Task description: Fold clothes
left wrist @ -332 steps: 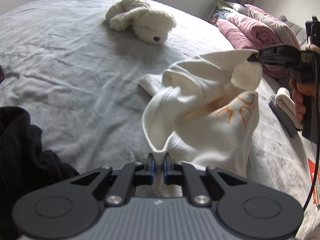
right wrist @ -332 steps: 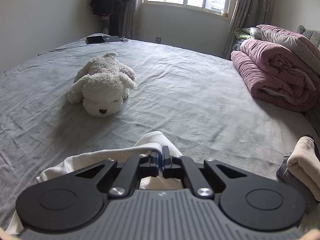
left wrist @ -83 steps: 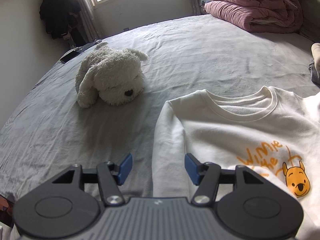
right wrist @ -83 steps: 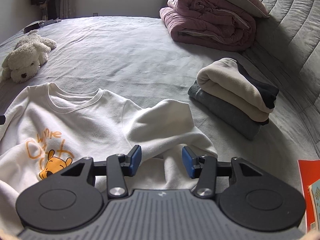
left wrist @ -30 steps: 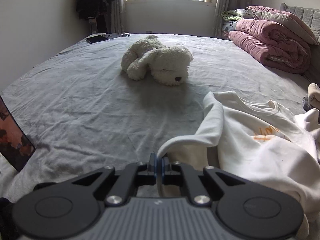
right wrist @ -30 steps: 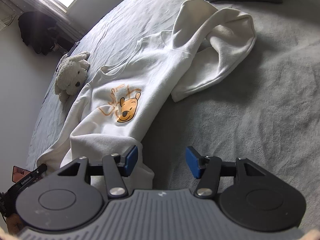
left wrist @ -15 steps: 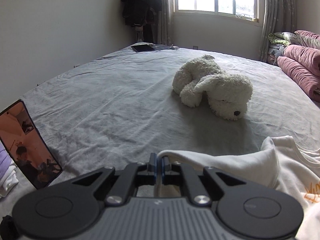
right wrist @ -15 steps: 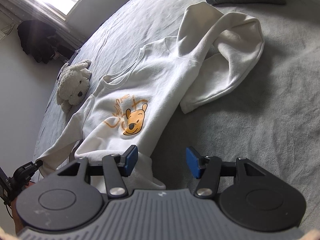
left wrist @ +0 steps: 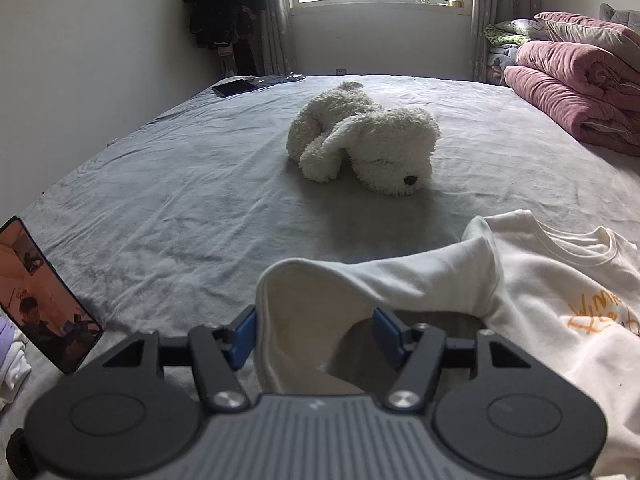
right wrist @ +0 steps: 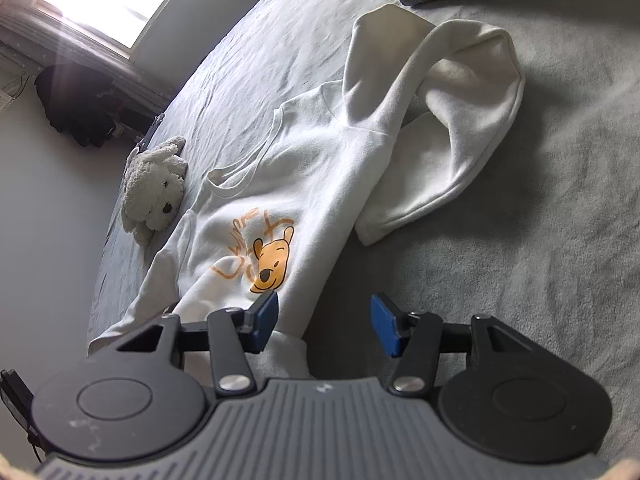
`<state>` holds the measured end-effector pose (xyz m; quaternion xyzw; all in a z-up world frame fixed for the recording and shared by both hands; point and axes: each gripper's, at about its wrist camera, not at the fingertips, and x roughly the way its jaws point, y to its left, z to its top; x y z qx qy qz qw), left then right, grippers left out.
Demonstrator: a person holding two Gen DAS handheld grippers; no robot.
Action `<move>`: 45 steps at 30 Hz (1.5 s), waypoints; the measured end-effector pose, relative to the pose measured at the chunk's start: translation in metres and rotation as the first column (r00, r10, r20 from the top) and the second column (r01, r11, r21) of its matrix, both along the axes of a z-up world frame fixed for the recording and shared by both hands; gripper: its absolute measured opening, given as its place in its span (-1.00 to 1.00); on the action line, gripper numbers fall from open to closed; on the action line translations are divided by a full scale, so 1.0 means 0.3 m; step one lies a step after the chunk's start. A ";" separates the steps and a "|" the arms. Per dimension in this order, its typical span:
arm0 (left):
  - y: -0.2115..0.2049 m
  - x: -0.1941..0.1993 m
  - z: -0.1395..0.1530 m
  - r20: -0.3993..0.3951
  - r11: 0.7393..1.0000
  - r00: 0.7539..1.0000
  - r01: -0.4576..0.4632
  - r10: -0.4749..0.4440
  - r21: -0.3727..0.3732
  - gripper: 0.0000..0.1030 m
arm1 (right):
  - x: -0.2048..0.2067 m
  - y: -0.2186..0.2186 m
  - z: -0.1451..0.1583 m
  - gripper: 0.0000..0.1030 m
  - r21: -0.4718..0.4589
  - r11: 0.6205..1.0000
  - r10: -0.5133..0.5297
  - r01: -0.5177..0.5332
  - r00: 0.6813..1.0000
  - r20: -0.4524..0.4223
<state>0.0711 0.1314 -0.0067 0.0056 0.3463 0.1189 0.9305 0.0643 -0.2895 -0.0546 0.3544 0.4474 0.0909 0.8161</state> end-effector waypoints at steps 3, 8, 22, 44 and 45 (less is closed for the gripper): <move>-0.020 -0.041 0.013 -0.005 0.998 0.999 0.050 -0.050 -0.049 0.31 | 0.000 0.021 -0.009 -0.17 0.018 1.000 0.014 -0.014 1.000 -0.007; -0.052 -0.079 -0.007 -0.059 0.962 0.987 0.133 -0.151 -0.239 0.35 | -0.011 0.037 -0.011 -0.22 0.025 0.999 0.022 -0.022 1.000 -0.007; -0.150 -0.132 -0.131 -0.153 0.765 0.930 0.173 -0.335 -0.621 0.29 | -0.049 -0.004 -0.038 -0.20 0.077 0.997 -0.019 0.022 0.999 -0.039; -0.083 -0.159 -0.063 -0.015 0.779 0.964 0.205 -0.266 -0.593 -0.93 | -0.027 0.055 0.059 -0.86 -0.016 0.995 -0.091 0.095 0.979 0.181; -0.074 -0.155 -0.064 -0.014 0.784 0.966 0.200 -0.257 -0.588 -0.93 | -0.022 0.061 0.069 -0.86 -0.030 0.995 -0.088 0.095 0.976 0.198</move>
